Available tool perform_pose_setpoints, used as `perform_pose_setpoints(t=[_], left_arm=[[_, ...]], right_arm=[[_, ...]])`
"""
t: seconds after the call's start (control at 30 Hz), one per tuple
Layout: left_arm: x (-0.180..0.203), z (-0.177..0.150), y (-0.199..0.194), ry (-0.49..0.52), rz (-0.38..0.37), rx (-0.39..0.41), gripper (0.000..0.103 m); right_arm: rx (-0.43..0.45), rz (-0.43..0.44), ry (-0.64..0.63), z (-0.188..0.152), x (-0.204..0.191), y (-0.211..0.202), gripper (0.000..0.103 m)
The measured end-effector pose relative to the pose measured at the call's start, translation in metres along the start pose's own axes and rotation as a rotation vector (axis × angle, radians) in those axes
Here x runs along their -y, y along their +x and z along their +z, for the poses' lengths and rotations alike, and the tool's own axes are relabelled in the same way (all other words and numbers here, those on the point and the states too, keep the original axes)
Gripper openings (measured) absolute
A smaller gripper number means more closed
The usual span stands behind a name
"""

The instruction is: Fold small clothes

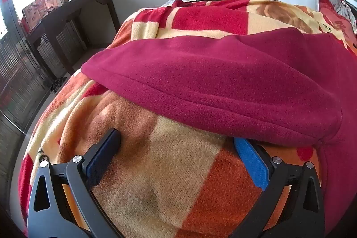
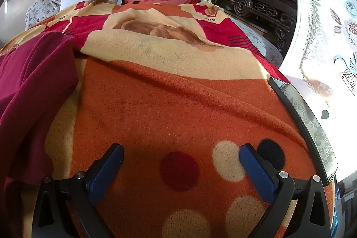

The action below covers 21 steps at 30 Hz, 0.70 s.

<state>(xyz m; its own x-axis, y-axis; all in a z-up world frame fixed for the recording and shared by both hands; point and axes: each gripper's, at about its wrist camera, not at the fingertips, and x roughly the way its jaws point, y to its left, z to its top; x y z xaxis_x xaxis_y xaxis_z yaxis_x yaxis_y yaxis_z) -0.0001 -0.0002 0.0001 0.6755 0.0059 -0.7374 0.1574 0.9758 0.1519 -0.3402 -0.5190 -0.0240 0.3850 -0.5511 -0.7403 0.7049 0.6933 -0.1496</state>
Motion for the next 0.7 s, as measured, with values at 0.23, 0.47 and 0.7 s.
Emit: perform_pose_setpoints(t=[0.23,0.47,0.7], left_arm=[[-0.0001,0.0,0.0001,-0.003,-0.003,-0.001,0.102],[-0.0001,0.0,0.0,-0.003,-0.003,0.0,0.102],[0.0048,0.0004,-0.0003,0.0,0.003,-0.001,0.102]], right_arm=[[0.0,0.0,0.001,-0.0001,0.0001,-0.0001,0.103],[0.0,0.0,0.001,0.0,0.0001,0.0001,0.103],[-0.001,0.0,0.001,0.0022,-0.0059,-0.0015,0.103]])
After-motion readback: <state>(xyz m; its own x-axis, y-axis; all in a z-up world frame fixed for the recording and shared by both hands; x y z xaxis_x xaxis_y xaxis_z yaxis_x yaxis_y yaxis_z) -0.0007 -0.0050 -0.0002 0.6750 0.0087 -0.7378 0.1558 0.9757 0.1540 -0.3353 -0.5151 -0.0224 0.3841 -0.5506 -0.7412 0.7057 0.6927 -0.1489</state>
